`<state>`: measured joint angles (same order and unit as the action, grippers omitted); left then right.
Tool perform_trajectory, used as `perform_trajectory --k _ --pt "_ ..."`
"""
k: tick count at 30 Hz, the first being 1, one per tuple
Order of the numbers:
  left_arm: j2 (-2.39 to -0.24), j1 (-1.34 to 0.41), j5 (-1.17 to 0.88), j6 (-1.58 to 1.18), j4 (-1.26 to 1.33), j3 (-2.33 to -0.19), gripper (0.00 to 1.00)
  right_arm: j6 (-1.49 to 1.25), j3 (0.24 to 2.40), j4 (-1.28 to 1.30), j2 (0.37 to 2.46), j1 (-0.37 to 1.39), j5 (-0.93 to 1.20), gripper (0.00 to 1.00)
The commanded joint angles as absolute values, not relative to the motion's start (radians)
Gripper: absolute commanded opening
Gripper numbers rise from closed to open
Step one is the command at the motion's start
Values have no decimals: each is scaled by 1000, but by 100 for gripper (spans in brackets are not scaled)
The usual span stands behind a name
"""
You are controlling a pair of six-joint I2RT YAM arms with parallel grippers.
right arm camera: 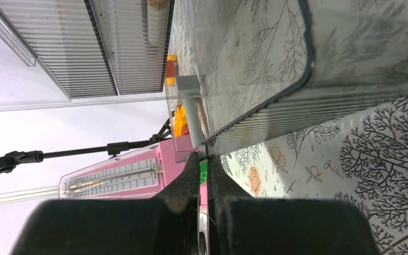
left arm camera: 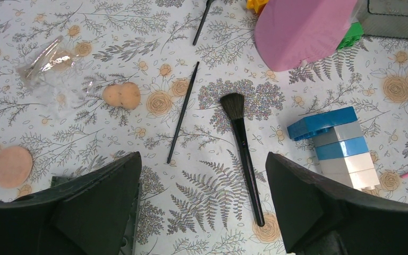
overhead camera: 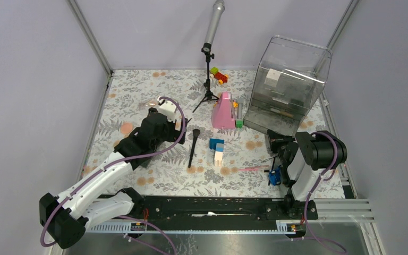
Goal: Organize the makeup
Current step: Open the drawer in the storage box.
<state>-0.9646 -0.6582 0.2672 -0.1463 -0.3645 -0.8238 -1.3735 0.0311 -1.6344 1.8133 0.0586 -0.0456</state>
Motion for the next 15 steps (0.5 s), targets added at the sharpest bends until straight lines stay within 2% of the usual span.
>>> perform_trajectory --k 1,15 --pt "-961 -652 256 -135 -325 -822 99 -1278 -98 -1681 1809 96 -30 0" --pt "-964 -650 260 -133 -324 -821 99 -1285 -149 -1680 1822 116 -41 0"
